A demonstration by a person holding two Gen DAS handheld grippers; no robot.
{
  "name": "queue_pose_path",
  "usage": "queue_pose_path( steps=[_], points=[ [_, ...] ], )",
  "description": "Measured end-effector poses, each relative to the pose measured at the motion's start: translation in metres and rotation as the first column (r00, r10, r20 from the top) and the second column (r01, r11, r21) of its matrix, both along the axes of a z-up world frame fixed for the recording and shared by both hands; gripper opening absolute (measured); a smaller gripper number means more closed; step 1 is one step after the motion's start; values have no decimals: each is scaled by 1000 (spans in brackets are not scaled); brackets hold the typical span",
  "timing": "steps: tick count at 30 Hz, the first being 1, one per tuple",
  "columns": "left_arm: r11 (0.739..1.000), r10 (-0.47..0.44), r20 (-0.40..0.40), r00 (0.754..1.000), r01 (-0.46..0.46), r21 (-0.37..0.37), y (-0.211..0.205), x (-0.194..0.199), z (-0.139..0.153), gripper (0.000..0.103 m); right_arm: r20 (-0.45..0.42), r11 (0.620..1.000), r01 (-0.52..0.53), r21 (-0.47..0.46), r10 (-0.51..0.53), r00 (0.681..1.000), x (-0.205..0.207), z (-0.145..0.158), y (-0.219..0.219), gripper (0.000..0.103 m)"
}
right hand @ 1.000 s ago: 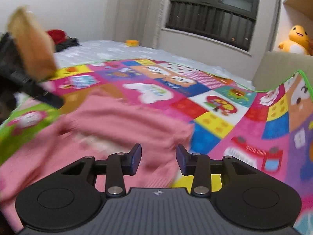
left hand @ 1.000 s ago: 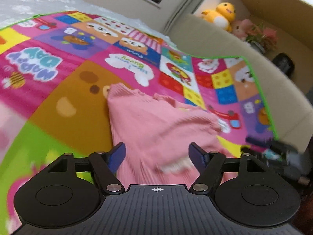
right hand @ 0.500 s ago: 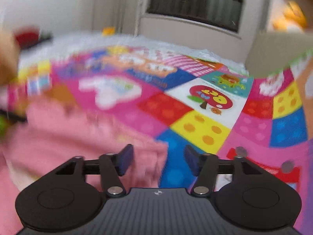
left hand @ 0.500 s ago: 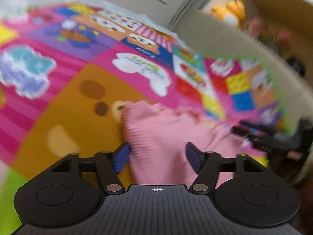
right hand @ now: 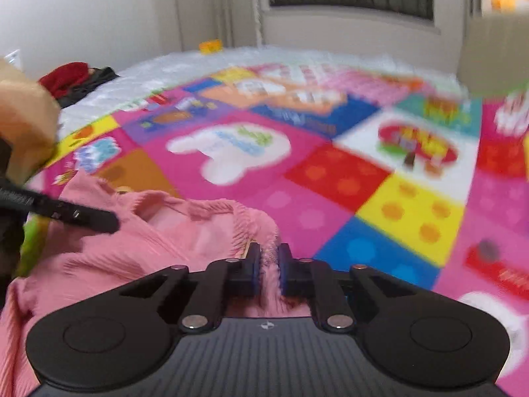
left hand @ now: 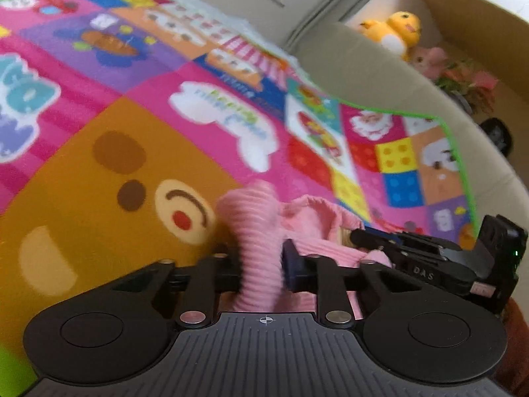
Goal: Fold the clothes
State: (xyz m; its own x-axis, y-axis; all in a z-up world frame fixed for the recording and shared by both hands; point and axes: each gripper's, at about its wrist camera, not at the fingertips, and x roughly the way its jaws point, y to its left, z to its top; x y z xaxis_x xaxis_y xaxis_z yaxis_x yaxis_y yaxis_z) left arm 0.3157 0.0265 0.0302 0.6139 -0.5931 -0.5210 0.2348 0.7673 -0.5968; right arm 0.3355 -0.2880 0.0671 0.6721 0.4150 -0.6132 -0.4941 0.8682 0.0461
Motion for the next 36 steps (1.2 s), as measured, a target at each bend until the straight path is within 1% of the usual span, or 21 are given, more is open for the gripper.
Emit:
queue_pose_path(
  steps=[4,7,8,10,12,14,15,17,18,20,21,22,24,25,27,30,31,32,33,34,36],
  points=[
    [997,-58,125,991,52,48,-2,-64,49,17,90,999,-20,43,16,996,-70,56,-31,5],
    [992,-102,198,975,85,94,-7,-124,78,17,126,998,-30,60,23,992,-128,80,-53,4],
    [988,-127,208,970,104,118,-11,-144,79,17,128,998,-30,64,21,992,-146,83,-59,4],
    [976,-176,222,959,141,163,-19,-183,81,18,105,997,-25,74,17,994,-180,78,-71,4],
    [964,-221,198,955,183,195,-25,-216,71,21,84,998,-23,50,19,996,-213,63,-79,4],
    [952,-257,141,956,225,208,-29,-242,56,29,50,1000,-19,3,19,999,-240,43,-85,4],
    [950,-265,114,958,238,204,-28,-251,50,31,29,1000,-13,-19,13,999,-251,33,-88,4],
    [944,-280,61,958,264,196,-25,-269,37,45,-7,999,20,-34,-20,1000,-267,18,-99,8],
    [945,-281,42,959,269,186,-22,-276,32,50,-23,999,41,-34,-42,999,-273,13,-105,13],
    [960,-252,40,967,244,138,-10,-284,31,70,-29,995,98,24,-97,995,-279,14,-118,30],
    [968,-232,41,972,226,108,-4,-286,31,73,-25,990,127,64,-126,992,-282,18,-126,46],
    [979,-197,48,979,194,64,4,-287,34,79,-15,983,149,110,-148,989,-284,23,-133,59],
    [991,-130,54,990,131,-15,14,-284,39,88,7,963,169,210,-175,985,-281,33,-141,66],
    [994,-101,51,994,103,-38,16,-281,39,94,15,955,176,239,-184,983,-277,34,-141,73],
    [997,-64,24,998,65,-42,9,-269,34,94,23,940,183,288,-198,980,-265,32,-136,85],
    [999,-40,-84,996,40,-5,-13,-247,13,94,-39,935,195,294,-192,981,-235,8,-115,87],
    [999,-36,-116,993,38,21,-21,-241,5,89,-63,945,187,269,-176,982,-226,-3,-105,85],
    [998,-33,-126,991,40,53,-27,-237,1,79,-68,960,164,229,-152,986,-222,-12,-95,81],
    [995,-32,-118,992,43,91,-32,-234,-2,75,-72,972,139,188,-127,989,-218,-21,-85,64],
    [991,-34,-107,994,47,123,-37,-230,-4,67,-76,983,113,146,-102,992,-214,-29,-74,51],
    [988,-53,-79,995,64,143,-39,-220,-4,57,-72,987,99,126,-91,993,-210,-37,-64,49]
  ],
)
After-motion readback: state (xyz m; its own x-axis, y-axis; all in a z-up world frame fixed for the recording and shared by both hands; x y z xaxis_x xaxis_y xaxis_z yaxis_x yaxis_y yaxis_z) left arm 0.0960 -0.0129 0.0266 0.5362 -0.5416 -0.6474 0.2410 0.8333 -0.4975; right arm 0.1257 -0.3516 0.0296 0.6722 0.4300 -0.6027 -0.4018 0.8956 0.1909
